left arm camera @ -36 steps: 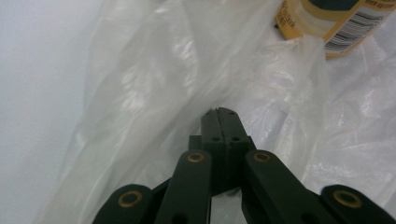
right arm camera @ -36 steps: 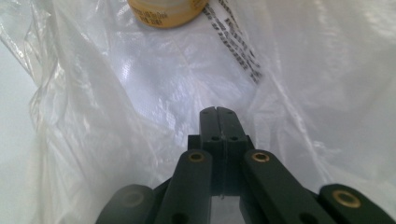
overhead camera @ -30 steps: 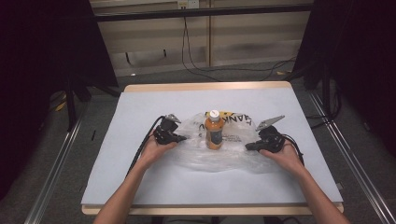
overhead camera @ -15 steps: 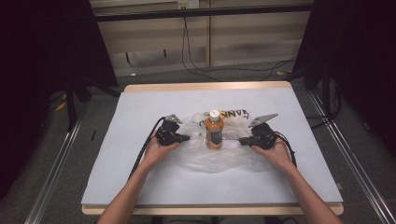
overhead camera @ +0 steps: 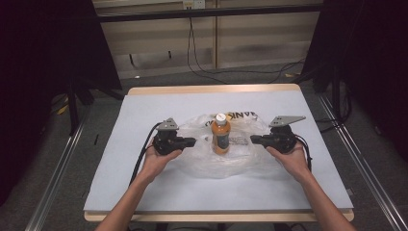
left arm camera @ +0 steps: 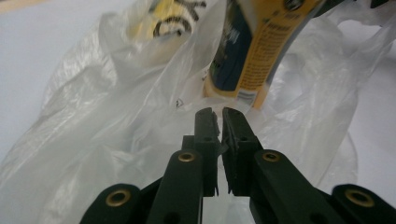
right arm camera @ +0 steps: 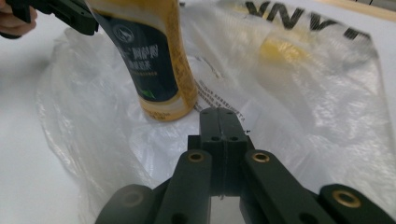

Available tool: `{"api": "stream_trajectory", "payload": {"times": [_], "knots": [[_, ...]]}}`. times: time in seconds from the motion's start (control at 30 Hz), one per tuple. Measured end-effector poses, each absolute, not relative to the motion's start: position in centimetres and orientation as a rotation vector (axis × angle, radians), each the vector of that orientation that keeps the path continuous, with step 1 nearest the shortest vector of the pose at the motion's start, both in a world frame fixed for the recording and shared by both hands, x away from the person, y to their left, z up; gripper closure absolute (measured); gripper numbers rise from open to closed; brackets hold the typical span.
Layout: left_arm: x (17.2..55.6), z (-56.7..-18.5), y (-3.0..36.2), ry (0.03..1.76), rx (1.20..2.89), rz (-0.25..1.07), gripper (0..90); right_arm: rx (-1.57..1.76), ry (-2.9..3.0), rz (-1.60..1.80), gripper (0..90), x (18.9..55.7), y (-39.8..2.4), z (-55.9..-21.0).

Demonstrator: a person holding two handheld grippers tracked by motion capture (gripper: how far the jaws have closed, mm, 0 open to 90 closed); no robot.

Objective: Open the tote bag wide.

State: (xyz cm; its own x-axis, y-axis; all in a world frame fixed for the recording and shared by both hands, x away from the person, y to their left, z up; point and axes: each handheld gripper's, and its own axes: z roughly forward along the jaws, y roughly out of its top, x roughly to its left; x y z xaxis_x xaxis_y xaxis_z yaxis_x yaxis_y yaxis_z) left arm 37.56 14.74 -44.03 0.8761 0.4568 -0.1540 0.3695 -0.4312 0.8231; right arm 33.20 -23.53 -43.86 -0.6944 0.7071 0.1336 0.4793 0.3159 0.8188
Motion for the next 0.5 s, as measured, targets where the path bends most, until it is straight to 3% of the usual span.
{"api": "stream_trajectory", "payload": {"times": [0.27,0.37,0.5], "knots": [[35.5,-42.6,16.0,0.539,2.009,0.144,79.7,1.068,2.25,1.411,89.6,31.0,-24.5,-42.1],[34.8,-42.4,16.6,0.545,1.965,0.157,75.3,1.071,2.227,1.427,82.3,30.3,-25.0,-41.9],[34.0,-42.3,17.6,0.558,1.932,0.169,61.9,1.076,2.186,1.436,57.1,29.2,-25.5,-42.0]]}}
